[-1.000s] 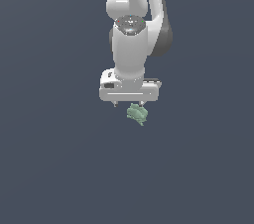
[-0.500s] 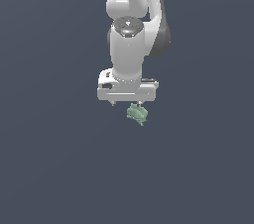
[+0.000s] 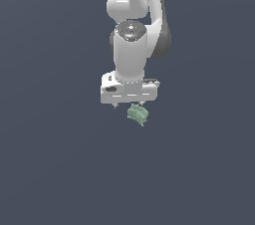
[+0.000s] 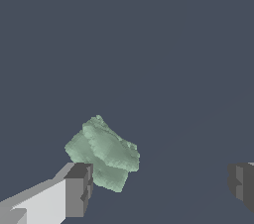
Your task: Pick up the object and move it to a goal position.
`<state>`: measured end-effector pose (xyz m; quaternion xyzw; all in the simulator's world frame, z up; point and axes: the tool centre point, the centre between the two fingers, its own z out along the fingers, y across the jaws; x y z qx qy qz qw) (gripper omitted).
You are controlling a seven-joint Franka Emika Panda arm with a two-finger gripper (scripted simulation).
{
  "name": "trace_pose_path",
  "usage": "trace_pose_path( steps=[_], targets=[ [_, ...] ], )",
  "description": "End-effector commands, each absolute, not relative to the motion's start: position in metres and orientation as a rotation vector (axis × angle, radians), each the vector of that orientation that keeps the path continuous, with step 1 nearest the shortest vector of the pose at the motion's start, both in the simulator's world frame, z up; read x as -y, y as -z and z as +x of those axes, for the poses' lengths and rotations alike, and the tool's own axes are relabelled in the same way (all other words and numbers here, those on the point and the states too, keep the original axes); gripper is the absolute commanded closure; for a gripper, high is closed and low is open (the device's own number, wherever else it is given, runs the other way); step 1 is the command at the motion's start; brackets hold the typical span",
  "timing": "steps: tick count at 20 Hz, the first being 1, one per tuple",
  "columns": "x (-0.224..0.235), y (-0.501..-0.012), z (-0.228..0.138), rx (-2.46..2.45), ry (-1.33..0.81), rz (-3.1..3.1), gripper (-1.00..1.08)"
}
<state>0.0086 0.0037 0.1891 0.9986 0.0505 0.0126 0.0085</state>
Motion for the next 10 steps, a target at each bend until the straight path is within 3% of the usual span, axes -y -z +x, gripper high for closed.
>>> trace_pose_path(
  steps=[1, 10],
  targets=[
    [-0.006, -0.185, 0.007, -0.236, -0.036, 3.115, -0.92],
    [-0.019, -0.165, -0.002, -0.626, -0.020, 3.062, -0.92]
  ],
)
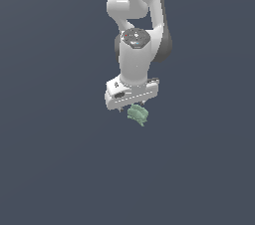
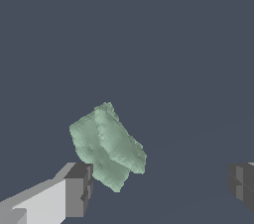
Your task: Pick up the object and move it to a goal position.
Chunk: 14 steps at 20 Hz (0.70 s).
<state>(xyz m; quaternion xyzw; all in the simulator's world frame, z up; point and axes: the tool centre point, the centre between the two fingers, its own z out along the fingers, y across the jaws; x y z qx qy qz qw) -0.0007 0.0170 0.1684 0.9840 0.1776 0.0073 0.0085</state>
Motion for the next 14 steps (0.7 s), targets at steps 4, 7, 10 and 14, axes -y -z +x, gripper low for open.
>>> trace_pose_path(
  steps=[4, 7, 10, 14],
  targets=[
    [-0.026, -0.156, -0.007, -0.811, -0.014, 3.020, -0.92],
    [-0.031, -0.149, -0.011, -0.948, -0.010, 2.982, -0.92],
    [-0.036, -0.142, -0.015, -1.083, -0.006, 2.938, -0.92],
    [-0.042, -0.135, -0.020, -1.239, -0.003, 2.880, -0.92]
  ],
)
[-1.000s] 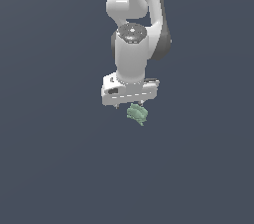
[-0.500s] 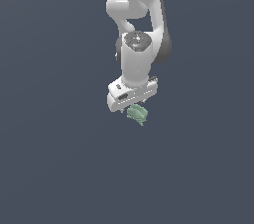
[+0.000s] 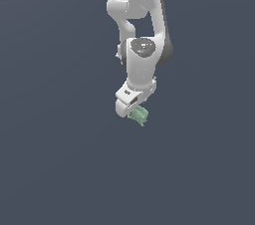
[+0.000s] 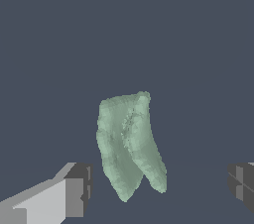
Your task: Pick up the object and move it to a goal position.
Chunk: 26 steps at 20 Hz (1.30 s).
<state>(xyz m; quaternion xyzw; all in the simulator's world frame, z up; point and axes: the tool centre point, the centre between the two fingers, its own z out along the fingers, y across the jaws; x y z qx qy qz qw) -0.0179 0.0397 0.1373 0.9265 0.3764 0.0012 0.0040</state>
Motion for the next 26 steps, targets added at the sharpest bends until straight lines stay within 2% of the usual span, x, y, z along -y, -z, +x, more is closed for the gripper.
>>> trace_pose_path(
  steps=[1, 18, 26],
  targets=[
    [-0.043, -0.133, -0.021, -1.272, -0.002, 2.866, -0.92],
    [-0.052, -0.121, -0.028, -1.484, 0.000, 2.769, -0.92],
    [-0.052, -0.088, -0.029, -1.490, 0.000, 2.766, -0.92]
  ],
)
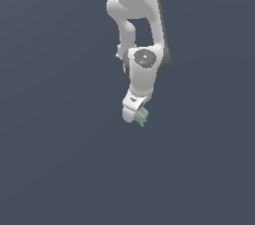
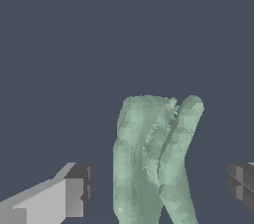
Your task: Pick up the object and move it to a goal position.
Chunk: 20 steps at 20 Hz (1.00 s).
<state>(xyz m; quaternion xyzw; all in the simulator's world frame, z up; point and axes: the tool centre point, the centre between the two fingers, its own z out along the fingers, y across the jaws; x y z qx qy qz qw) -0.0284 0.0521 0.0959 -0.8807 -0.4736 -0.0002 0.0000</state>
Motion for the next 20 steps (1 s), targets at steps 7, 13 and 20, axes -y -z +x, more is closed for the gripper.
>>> trace_pose_path(
  steps=[7, 13, 20],
  targets=[
    [-0.052, -0.072, -0.028, 1.490, 0.000, -2.765, -0.92],
    [-0.052, -0.072, -0.028, 1.490, 0.000, -2.765, 1.08],
    [-0.052, -0.074, -0.028, 1.491, 0.002, -2.766, 1.08]
  ],
)
